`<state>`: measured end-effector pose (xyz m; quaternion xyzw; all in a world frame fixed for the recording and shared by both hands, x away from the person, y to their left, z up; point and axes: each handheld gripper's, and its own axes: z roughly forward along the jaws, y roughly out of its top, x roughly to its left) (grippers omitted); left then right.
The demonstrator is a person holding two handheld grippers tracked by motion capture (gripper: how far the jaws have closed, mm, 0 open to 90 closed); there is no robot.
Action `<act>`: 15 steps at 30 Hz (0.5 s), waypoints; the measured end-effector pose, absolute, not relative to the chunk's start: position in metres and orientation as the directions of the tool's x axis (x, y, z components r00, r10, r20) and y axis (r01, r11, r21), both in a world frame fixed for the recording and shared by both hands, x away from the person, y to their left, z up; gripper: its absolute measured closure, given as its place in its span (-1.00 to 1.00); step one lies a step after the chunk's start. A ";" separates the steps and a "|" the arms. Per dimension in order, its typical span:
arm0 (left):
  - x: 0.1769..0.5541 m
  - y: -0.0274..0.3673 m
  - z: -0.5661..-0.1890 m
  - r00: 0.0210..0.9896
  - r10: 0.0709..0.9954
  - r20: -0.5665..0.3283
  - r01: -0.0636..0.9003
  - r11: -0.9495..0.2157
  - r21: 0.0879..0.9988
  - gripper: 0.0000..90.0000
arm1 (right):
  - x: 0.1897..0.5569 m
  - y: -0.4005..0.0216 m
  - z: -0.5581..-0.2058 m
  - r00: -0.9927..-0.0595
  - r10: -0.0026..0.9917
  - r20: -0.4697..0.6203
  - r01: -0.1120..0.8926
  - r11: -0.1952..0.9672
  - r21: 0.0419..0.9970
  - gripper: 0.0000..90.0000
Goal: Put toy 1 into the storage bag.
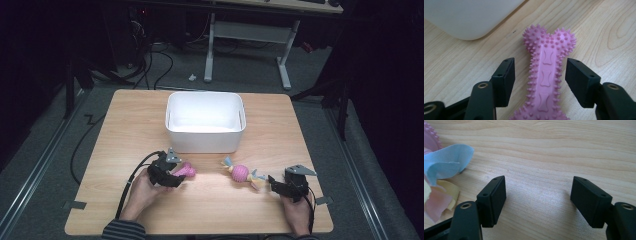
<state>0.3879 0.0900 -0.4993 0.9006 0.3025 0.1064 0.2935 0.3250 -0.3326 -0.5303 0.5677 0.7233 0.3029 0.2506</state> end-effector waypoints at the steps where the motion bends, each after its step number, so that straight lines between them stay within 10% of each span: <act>1: 0.388 0.089 -0.500 0.796 0.605 0.015 0.481 -0.647 0.591 -0.07 | 0.325 -0.333 -0.530 -0.232 0.972 -0.020 0.668 0.174 0.723 -0.36; 15: 0.392 0.085 -0.506 0.804 0.594 0.005 0.496 -0.676 0.546 0.17 | 0.325 -0.333 -0.530 -0.233 0.972 -0.020 0.668 0.175 0.723 -0.36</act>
